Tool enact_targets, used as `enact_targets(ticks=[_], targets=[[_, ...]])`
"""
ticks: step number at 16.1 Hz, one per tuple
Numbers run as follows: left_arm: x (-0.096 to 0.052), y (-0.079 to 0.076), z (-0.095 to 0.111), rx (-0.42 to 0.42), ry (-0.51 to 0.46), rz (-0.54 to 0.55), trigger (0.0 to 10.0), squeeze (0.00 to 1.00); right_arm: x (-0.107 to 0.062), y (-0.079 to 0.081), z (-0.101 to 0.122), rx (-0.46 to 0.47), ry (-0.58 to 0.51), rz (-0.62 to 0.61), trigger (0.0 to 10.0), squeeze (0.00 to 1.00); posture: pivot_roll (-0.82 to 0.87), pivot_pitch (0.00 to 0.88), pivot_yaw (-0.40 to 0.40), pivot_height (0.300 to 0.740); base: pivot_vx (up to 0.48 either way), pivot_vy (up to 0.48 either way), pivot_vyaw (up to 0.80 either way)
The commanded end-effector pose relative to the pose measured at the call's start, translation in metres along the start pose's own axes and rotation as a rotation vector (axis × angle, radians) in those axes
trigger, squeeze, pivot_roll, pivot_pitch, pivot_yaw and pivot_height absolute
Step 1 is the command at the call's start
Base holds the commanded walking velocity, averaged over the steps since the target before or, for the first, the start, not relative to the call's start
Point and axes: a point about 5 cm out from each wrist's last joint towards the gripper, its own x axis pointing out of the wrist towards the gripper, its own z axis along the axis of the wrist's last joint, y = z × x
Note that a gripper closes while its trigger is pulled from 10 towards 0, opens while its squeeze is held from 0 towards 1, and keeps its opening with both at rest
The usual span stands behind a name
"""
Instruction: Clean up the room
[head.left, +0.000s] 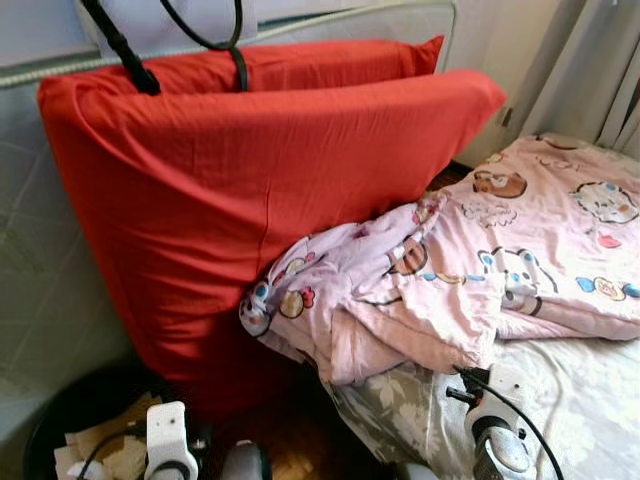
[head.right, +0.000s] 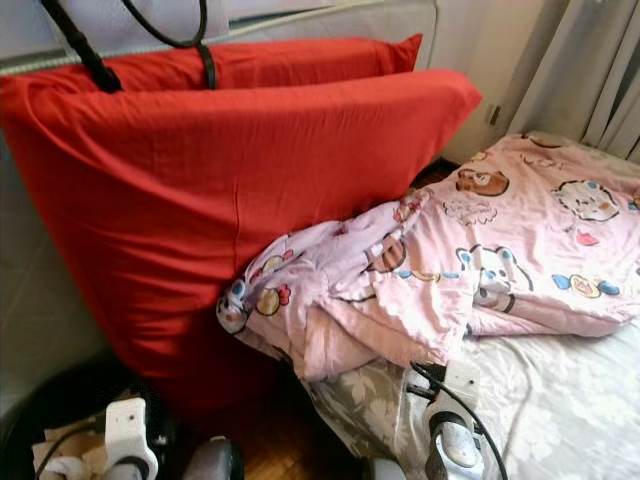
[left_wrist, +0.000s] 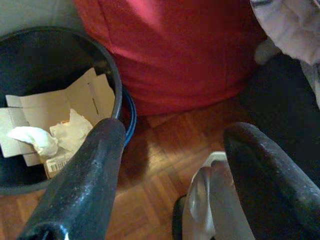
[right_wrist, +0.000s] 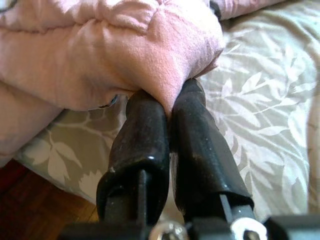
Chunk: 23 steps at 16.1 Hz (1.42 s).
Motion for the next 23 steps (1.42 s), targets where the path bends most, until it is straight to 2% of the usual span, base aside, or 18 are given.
enact_targets(ticks=[1, 6, 15, 23], targets=[[0.000, -0.002, -0.003, 0.024, 0.011, -0.011, 10.0, 0.00, 0.001, 0.001, 0.003, 0.007, -0.015, 0.003, 10.0, 0.00, 0.06, 0.000, -0.018, 0.686, 0.000, 0.000, 0.00], [-0.004, 0.000, -0.013, 0.037, 0.044, -0.008, 10.0, 0.00, -0.001, 0.005, -0.002, 0.002, -0.008, 0.010, 10.0, 0.00, 0.06, 0.000, -0.018, 0.740, 0.000, 0.000, 0.00], [-0.010, -0.002, -0.027, 0.067, 0.094, -0.021, 10.0, 0.00, 0.000, 0.007, 0.000, -0.024, -0.005, 0.009, 10.0, 0.00, 0.06, 0.000, -0.028, 0.740, 0.000, 0.000, 0.00], [-0.010, -0.001, -0.027, 0.063, 0.085, -0.026, 10.0, 0.00, -0.001, 0.011, -0.002, -0.029, -0.002, 0.008, 10.0, 0.00, 0.07, 0.000, -0.023, 0.740, 0.000, 0.000, 0.00]])
